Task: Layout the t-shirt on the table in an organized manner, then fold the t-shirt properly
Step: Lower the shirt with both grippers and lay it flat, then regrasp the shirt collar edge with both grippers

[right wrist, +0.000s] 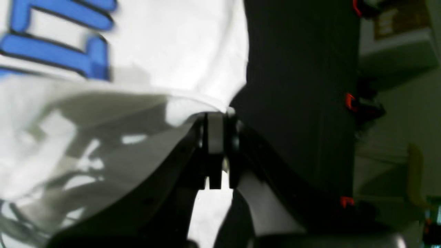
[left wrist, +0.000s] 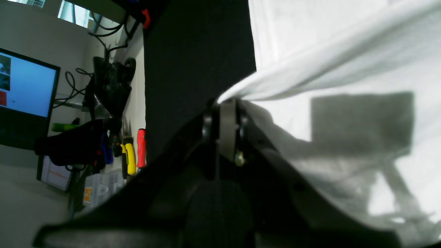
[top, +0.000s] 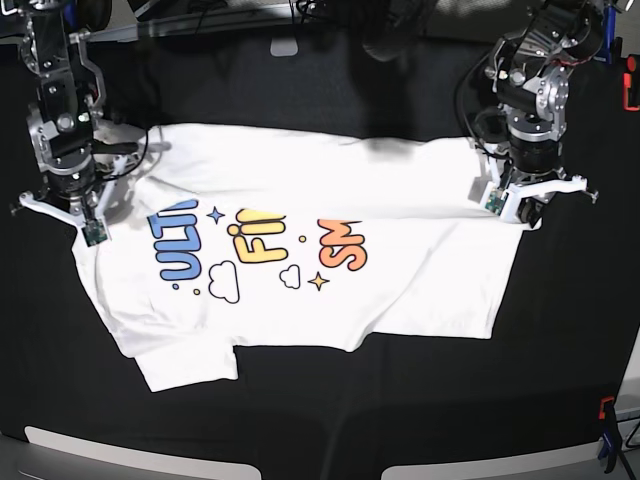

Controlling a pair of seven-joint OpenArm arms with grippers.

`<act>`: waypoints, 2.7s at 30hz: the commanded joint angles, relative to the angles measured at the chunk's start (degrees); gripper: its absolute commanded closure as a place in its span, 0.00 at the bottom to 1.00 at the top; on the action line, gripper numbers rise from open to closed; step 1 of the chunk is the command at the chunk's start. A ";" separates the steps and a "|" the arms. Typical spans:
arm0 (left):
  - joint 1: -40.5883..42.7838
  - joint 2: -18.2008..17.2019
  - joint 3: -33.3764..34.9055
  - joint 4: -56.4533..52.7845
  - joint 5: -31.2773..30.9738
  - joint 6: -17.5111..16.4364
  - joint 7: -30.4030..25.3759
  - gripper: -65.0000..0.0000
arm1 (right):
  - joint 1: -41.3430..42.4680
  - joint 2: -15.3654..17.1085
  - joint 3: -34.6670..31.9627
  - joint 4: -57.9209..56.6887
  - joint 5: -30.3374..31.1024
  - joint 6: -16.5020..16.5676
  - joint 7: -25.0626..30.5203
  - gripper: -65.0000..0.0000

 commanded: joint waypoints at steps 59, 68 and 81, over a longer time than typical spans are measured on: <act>0.52 -9.55 18.47 -10.14 16.11 -9.44 -1.01 0.65 | -16.41 0.46 0.57 21.51 -9.84 4.61 -5.14 0.51; 0.81 -9.53 18.47 -9.92 16.15 -9.40 1.60 1.00 | -17.51 0.98 0.57 21.16 1.03 17.11 -8.09 0.51; 0.81 -9.53 18.47 -9.92 16.13 -9.40 2.16 1.00 | -18.49 6.62 0.57 8.15 -0.44 17.16 -7.52 0.51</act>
